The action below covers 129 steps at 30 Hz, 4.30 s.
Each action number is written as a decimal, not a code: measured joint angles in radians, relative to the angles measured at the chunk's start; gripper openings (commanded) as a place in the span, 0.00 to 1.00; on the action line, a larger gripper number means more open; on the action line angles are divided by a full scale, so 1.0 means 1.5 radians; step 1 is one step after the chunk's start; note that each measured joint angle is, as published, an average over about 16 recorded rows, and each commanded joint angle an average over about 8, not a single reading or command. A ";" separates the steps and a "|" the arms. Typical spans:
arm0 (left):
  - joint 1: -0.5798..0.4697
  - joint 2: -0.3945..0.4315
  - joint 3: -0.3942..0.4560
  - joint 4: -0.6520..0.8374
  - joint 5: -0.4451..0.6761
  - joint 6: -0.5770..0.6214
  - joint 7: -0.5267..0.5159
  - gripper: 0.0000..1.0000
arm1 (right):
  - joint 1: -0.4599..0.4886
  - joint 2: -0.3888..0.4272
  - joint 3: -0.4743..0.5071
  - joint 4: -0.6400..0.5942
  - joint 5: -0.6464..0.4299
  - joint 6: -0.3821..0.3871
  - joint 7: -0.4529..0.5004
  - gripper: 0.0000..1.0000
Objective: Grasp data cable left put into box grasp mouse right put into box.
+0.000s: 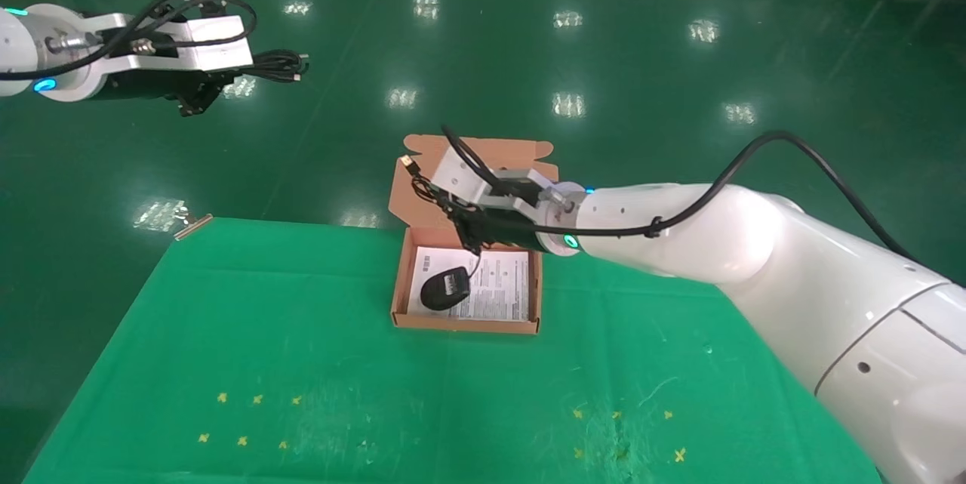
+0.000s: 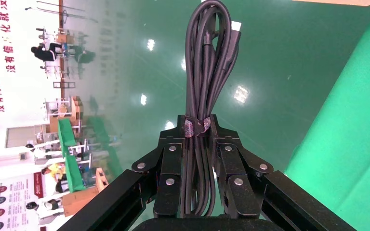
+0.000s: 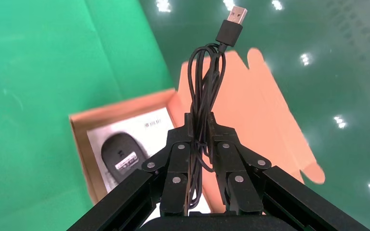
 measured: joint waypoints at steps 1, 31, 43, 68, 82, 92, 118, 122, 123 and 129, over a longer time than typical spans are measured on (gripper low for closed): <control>0.000 0.000 0.000 -0.001 0.001 0.000 -0.001 0.00 | -0.001 0.000 -0.004 -0.004 0.003 0.002 0.001 0.00; 0.063 0.021 0.001 -0.040 -0.043 -0.041 0.019 0.00 | 0.018 0.040 -0.060 0.017 0.035 0.011 0.038 1.00; 0.130 0.058 0.006 -0.048 -0.101 -0.088 0.079 0.00 | 0.031 0.097 -0.070 0.060 0.007 0.017 0.083 1.00; 0.212 0.209 0.010 0.123 -0.233 -0.152 0.279 0.25 | 0.070 0.244 -0.112 0.241 -0.137 0.007 0.264 1.00; 0.205 0.233 0.005 0.172 -0.259 -0.140 0.312 1.00 | 0.075 0.264 -0.116 0.272 -0.168 0.006 0.299 1.00; 0.204 0.229 0.005 0.162 -0.254 -0.145 0.309 1.00 | 0.075 0.261 -0.115 0.266 -0.162 0.007 0.295 1.00; 0.129 0.214 -0.056 0.229 -0.279 -0.184 0.264 1.00 | 0.103 0.286 -0.075 0.323 -0.129 -0.018 0.219 1.00; 0.153 0.189 -0.082 0.201 -0.317 -0.146 0.255 1.00 | 0.081 0.296 -0.044 0.329 -0.098 -0.048 0.198 1.00; 0.160 0.181 -0.089 0.193 -0.327 -0.135 0.252 1.00 | 0.074 0.299 -0.035 0.330 -0.089 -0.057 0.192 1.00; 0.204 0.134 -0.135 0.139 -0.396 -0.067 0.237 1.00 | 0.025 0.321 0.034 0.339 -0.022 -0.119 0.155 1.00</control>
